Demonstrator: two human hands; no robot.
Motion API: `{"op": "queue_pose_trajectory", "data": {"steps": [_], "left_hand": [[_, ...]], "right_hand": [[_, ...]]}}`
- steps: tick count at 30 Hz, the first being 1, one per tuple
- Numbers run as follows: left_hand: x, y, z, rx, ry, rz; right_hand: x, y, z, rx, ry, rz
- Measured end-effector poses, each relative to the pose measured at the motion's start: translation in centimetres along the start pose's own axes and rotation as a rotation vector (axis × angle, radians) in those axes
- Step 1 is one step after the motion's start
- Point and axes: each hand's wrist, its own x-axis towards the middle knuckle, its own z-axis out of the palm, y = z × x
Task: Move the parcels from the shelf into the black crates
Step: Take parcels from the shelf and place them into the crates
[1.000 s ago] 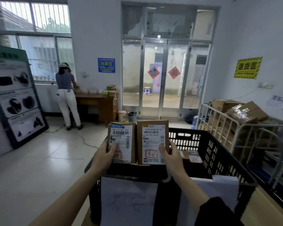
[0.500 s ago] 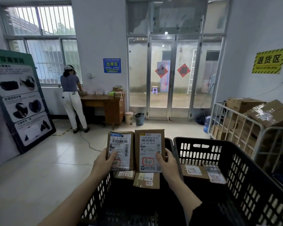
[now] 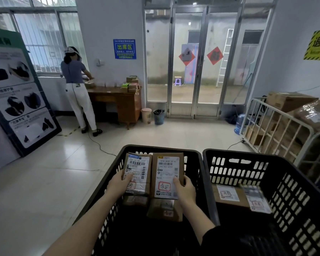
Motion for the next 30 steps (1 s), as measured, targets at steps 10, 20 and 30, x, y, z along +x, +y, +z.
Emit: {"op": "queue_pose_trajectory", "data": {"steps": [10,20,30], "left_hand": [[3.5,-1.3,2.6,0.035,-0.004,-0.091],[6.3,-2.2,3.7,0.028,0.030,-0.131],[7.0,-2.3,4.0,0.240,0.061,0.033]], "right_hand": [[4.0,2.5,2.4,0.052,0.090,0.319],[6.1,2.9,3.8,0.004,0.174,0.331],[5.1,1.4,2.9,-0.400,0.212,0.187]]}}
